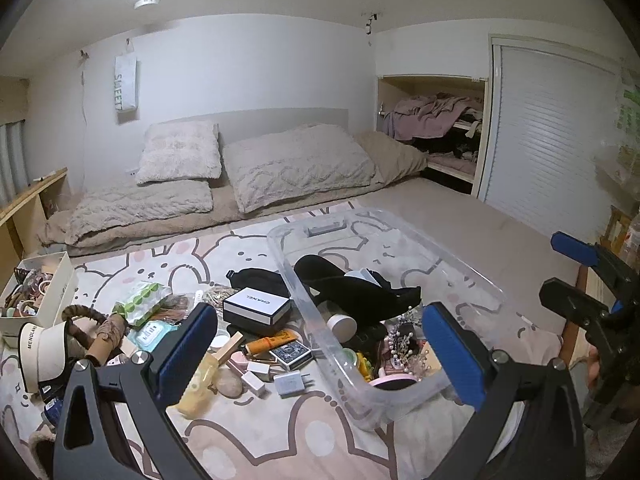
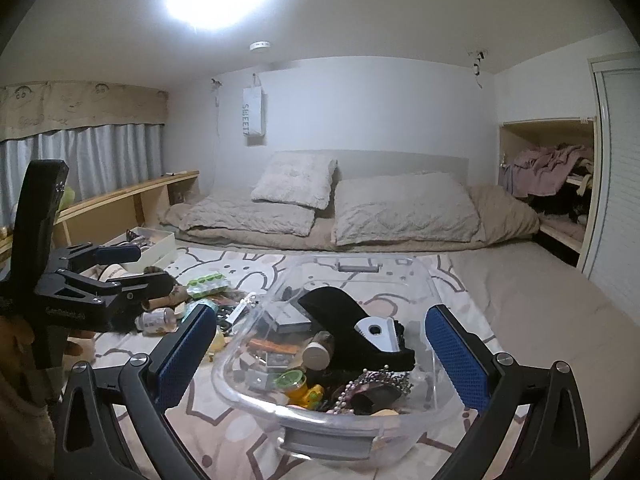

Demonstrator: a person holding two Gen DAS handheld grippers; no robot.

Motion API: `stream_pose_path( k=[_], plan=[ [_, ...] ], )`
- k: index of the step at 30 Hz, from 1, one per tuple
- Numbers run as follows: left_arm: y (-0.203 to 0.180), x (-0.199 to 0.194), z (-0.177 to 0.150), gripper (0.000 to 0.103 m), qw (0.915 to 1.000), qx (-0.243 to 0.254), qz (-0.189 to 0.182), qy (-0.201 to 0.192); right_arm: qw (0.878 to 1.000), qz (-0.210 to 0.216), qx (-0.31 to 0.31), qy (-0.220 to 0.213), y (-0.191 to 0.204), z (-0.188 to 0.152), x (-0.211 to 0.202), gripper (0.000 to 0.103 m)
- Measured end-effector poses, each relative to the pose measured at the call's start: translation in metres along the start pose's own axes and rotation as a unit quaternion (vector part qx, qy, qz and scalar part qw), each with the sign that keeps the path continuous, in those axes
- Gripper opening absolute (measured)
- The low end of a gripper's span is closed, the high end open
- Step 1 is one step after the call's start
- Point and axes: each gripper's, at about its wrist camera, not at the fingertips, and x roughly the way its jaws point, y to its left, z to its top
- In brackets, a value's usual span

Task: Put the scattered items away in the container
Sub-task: 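Move both grippers back over the scattered items on the rug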

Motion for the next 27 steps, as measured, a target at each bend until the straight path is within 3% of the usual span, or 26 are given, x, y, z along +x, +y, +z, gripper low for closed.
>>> stream_pose_path(
  k=[27],
  plan=[
    [0.032, -0.050, -0.029, 0.103, 0.9992, -0.012, 0.013, -0.037, 0.999, -0.046, 0.012, -0.008, 0.027, -0.022, -0.019, 0.103]
  ],
)
